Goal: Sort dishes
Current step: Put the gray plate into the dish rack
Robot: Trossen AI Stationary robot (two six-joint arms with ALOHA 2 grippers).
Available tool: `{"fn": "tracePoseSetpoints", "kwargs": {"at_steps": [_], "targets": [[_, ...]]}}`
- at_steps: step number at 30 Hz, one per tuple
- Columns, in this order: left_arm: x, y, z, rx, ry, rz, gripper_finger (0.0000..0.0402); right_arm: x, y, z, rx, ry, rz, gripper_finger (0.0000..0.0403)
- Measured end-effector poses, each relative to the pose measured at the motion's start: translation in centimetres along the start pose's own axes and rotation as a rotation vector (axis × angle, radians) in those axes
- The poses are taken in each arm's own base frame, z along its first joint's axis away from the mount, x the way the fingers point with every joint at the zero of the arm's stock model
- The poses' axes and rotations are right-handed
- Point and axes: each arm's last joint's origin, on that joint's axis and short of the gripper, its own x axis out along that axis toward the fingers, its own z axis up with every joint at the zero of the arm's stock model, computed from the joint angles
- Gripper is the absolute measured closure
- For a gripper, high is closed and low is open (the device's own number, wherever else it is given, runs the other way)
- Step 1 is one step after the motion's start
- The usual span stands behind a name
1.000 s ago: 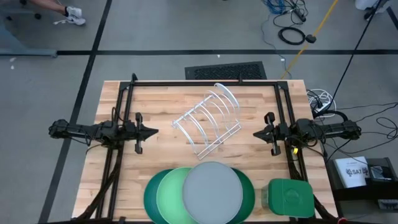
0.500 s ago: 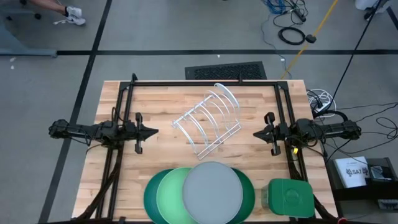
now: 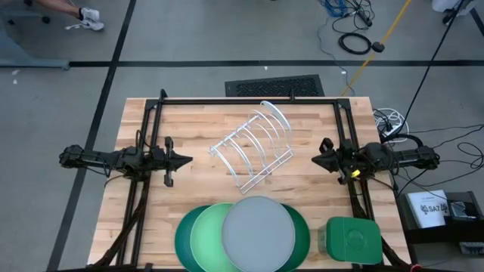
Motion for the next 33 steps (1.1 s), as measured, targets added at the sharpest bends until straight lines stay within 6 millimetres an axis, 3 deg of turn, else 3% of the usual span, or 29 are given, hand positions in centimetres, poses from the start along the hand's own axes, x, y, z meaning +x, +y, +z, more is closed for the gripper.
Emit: {"fn": "tracePoseSetpoints", "kwargs": {"at_steps": [4,8,12,19,23,33], "targets": [[0.0,0.0,0.0,0.0,0.0,0.0,0.0401,0.5,0.6,1.2,-0.004,-0.05,0.015,0.0394],[0.0,0.0,0.0,0.0,0.0,0.0,0.0401,1.7,2.6,4.8,-0.116,-0.09,0.028,0.0394],[0.0,0.0,0.0,0.0,0.0,0.0,0.0401,3.8,4.8,8.7,-0.295,-0.042,0.01,0.0394],[0.0,0.0,0.0,0.0,0.0,0.0,0.0401,7.7,6.9,12.3,-0.483,0.032,-0.021,0.0394],[0.0,0.0,0.0,0.0,0.0,0.0,0.0401,9.6,7.1,12.4,-0.423,0.065,-0.031,0.0394],[0.0,0.0,0.0,0.0,0.0,0.0,0.0401,14.3,5.2,8.4,-0.413,0.241,-0.071,0.0394]]}}
